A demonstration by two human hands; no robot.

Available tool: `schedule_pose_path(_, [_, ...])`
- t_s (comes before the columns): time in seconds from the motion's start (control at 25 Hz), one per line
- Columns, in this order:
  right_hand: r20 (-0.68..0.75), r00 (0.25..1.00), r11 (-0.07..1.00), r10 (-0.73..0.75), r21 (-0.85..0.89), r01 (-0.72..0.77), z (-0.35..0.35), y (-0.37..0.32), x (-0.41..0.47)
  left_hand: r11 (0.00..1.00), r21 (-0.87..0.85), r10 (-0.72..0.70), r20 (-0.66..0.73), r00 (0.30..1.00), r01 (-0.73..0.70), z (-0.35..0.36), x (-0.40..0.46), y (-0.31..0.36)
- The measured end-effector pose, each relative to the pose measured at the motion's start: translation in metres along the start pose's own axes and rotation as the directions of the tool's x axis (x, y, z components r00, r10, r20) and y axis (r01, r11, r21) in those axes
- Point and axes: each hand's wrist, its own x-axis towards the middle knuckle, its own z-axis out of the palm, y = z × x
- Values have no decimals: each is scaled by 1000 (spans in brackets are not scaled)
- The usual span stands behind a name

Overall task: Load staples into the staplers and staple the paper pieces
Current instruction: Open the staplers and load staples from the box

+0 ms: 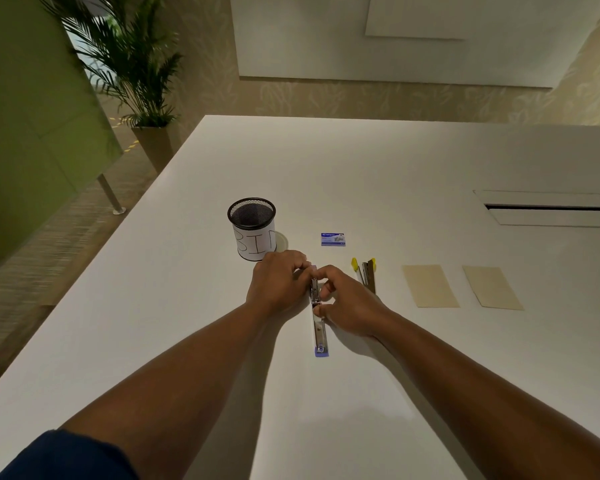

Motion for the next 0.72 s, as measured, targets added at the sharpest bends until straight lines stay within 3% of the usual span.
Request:
schedule_pose_path(0.36, [-55,996,997,-64,-44,61,3,-3,-5,998,-42,-39,-6,999,38,-1,-1,1])
schedule_pose_path(0.72, [-67,998,1000,0,-8,0,5,2,-6,996,-60,-64,-3,998,64,-6,-4,11])
